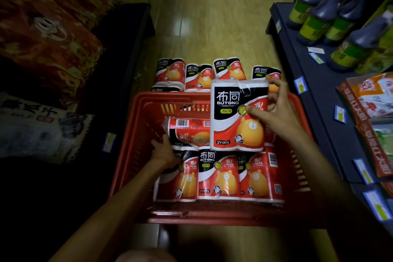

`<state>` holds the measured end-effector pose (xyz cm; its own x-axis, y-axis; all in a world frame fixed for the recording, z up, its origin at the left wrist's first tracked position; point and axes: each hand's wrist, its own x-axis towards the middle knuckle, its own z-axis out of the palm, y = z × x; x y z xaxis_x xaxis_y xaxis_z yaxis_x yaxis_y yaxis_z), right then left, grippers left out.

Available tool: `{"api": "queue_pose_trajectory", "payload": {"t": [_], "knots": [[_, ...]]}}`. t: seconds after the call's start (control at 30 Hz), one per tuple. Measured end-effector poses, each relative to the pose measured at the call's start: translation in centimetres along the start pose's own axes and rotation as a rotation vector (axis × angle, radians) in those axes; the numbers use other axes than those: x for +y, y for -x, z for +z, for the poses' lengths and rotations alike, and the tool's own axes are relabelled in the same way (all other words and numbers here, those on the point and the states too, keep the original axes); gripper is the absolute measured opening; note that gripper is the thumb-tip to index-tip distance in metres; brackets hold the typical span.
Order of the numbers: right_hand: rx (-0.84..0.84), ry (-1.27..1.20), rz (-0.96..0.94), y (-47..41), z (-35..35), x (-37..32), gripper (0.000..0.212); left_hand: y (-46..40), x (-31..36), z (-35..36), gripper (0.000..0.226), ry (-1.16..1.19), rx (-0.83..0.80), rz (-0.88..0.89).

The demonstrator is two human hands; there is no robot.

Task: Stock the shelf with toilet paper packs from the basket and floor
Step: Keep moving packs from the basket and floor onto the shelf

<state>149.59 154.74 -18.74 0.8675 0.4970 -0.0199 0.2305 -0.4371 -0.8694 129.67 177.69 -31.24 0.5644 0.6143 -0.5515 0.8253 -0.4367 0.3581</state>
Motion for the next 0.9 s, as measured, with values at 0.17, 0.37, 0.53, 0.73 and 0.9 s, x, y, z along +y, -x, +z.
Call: {"api": "queue_pose_trajectory", "payload": {"t": [0.17,0.37,0.53,0.73,0.9], "knots": [[-0.009,0.0,0.014,0.1,0.1,-0.2,0.082,0.9,-0.2,0.1,0.087,0.018,0.049,0.056],[-0.001,-0.011,-0.014,0.4,-0.2,-0.4,0.08,2.1,0.1,-0.9,0.084,-0.077,0.094,0.136],[0.032,-0.013,-0.053,0.2,-0.5,-0.2,0.075,3.1,0.5,-1.5,0.08,-0.122,0.116,0.246],[0.067,0.033,-0.041,0.3,-1.5,-0.6,0.075,5.2,1.6,-5.2,0.076,0.065,0.222,0.427],[0.105,0.051,-0.036,0.4,-2.8,-1.1,0.074,6.6,3.5,-10.4,0.07,0.326,0.361,0.561]]}}
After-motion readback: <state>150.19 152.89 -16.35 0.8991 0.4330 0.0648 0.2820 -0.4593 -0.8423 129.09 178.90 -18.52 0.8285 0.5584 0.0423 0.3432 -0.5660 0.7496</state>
